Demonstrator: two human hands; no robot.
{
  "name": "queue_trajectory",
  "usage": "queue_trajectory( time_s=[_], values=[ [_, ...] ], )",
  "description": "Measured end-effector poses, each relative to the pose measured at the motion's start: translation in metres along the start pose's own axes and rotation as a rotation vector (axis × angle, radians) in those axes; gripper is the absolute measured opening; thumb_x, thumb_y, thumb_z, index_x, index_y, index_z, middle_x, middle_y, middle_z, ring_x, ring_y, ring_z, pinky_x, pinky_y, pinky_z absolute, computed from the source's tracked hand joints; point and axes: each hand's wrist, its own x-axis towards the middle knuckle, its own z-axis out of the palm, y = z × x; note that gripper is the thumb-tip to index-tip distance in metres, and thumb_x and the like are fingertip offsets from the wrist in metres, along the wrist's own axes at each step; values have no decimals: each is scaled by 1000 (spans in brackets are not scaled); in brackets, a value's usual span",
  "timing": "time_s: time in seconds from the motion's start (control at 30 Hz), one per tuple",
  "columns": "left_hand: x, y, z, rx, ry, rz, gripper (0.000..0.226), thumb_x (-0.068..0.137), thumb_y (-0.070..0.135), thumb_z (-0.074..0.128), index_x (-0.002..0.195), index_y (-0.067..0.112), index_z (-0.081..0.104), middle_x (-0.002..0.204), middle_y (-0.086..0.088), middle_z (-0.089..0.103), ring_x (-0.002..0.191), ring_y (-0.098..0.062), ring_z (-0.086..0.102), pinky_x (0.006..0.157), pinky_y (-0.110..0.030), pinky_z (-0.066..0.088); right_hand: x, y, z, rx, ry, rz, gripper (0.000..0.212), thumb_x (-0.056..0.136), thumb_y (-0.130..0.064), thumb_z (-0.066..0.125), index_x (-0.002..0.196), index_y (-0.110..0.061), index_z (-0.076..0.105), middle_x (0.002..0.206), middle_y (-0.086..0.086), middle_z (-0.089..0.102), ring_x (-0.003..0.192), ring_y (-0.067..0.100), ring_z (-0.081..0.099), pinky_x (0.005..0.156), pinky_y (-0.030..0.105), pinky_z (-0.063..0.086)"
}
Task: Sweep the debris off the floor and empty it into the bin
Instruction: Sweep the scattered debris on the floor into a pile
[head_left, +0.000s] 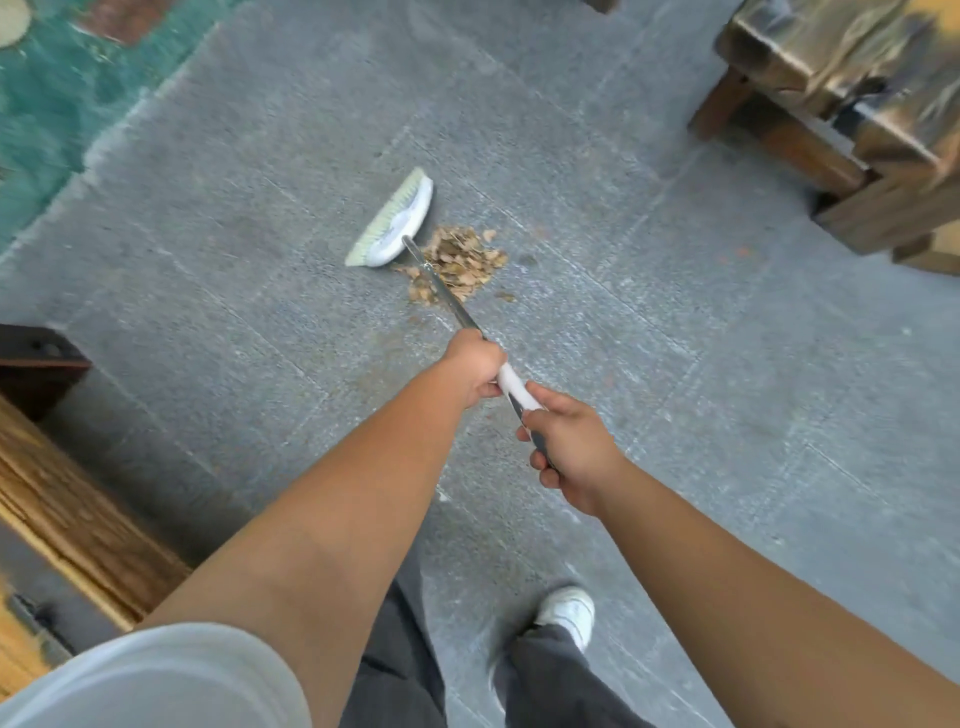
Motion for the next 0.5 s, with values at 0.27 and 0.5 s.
queue_trajectory(
  time_s=[0.27, 0.5],
  values=[
    [-53, -21, 47, 14, 45, 5, 32, 91, -1, 54, 121, 8, 50, 114, -16, 61, 93, -29, 63, 66, -39, 60, -44, 38, -41, 49, -21, -66, 59, 89, 0, 55, 141, -29, 49, 71, 2, 48, 48, 12, 38, 39, 19, 26],
    [-89, -16, 41, 24, 63, 78, 27, 87, -1, 54, 109, 15, 58, 102, -11, 65, 88, -27, 63, 70, -38, 58, -90, 35, -30, 221, -8, -86, 59, 90, -1, 57, 139, -33, 49, 72, 0, 54, 45, 10, 41, 38, 20, 29]
  ],
)
